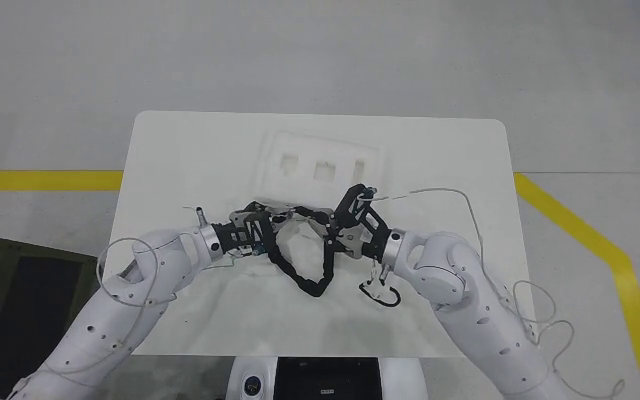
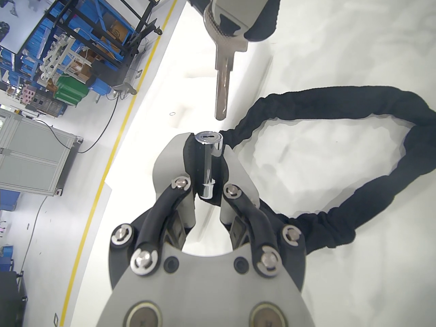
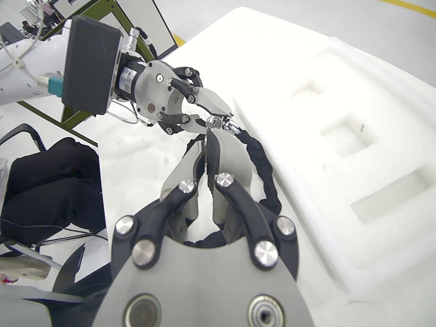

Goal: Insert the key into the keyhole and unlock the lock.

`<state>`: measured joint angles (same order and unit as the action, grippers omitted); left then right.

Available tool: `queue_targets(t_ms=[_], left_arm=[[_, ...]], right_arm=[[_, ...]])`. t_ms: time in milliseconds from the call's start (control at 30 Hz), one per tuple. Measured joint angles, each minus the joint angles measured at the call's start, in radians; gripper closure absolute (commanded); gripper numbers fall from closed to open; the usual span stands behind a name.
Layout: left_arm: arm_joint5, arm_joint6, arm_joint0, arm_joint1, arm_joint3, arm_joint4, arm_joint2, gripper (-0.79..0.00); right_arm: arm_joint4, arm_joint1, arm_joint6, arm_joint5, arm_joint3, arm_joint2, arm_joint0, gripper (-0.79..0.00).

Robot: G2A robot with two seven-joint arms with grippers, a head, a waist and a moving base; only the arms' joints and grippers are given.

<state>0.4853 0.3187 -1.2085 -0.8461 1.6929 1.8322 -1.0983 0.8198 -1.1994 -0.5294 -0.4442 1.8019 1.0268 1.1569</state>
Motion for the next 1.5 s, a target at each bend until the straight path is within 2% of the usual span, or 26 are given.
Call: queue_targets(t_ms=[600, 1500], left_arm=[[-0.009, 0.006, -0.009, 0.0, 0.003, 0.025, -0.006, 0.0], [-0.009, 0.006, -0.009, 0.0, 0.003, 0.025, -0.006, 0.0]], right_arm=[[0.011, -0.011, 0.02, 0.039, -0.037, -0.036, -0.028, 0.0], [0.008, -0.019, 0.025, 0.037, -0.057, -0.052, -0.048, 0.0]])
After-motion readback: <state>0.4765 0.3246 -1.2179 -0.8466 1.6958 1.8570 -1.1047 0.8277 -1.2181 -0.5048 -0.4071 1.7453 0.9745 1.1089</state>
